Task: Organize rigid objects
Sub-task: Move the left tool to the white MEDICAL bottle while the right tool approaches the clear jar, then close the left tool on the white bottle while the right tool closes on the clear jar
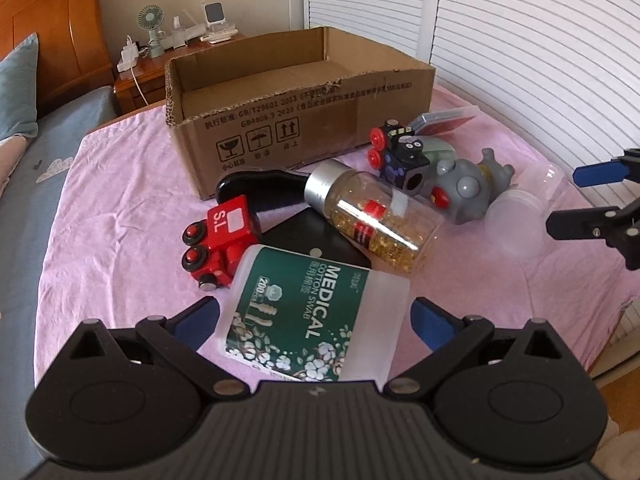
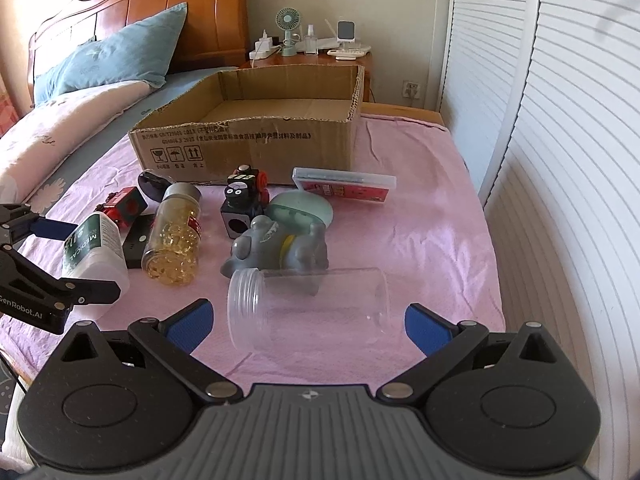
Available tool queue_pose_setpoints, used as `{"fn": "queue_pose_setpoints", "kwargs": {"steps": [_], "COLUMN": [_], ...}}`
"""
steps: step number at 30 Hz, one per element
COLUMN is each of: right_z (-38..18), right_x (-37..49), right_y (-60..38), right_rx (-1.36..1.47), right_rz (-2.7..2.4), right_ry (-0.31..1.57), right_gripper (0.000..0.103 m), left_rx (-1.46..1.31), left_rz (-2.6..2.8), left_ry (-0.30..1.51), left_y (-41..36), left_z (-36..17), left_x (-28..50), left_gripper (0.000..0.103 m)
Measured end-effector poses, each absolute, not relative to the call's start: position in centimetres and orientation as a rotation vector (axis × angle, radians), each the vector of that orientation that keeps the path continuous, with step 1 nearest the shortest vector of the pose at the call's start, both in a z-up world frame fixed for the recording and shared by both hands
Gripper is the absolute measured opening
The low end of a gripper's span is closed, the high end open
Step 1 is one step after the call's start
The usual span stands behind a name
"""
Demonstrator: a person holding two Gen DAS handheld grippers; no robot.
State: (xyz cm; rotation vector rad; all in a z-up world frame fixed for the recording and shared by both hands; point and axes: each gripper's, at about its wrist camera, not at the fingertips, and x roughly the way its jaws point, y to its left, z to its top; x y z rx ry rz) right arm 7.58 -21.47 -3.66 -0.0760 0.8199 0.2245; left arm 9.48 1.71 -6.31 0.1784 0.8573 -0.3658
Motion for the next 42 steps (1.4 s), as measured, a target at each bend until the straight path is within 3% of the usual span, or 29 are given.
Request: {"fn": "queue_pose_setpoints", "kwargs": {"steps": [10,13,26,36,42], "right_z": [-4.1,-4.3,-5.7,-7.1,-7.8], "right_x": [7.6,7.6,9.1,9.3,9.2], "right_y": [-21.7,-21.6,-20.1,-19.4,-19.3], "right_rx": [-0.058,-0.053,-0.107,-0.144,-0.154], "right_rz": [0.239,0.252,0.256,0.228,0.22], "right_ry": [0.824,0.83,0.848,0.889,0.899], "right_gripper": [0.103,0.103,0.103,0.103,0.103], "left_rx": [0.165,0.132,0.108,0.083,0.07], "left_rz": [-0.324,-0.321,-0.282,-0.233,-0.226], "left_ry": [0.859,0.877,0.822,0.85,0.814], "left_y": [2.7,3.4,3.1,3.1,3.4], "left_z": [-5.7,-5.7,-6.4,-8.8,-9.1], "left_x": [7.6,6.8,7.3,7.6,7.0], "left_gripper": [0.083,0.083,0.085,0.103,0.103]}}
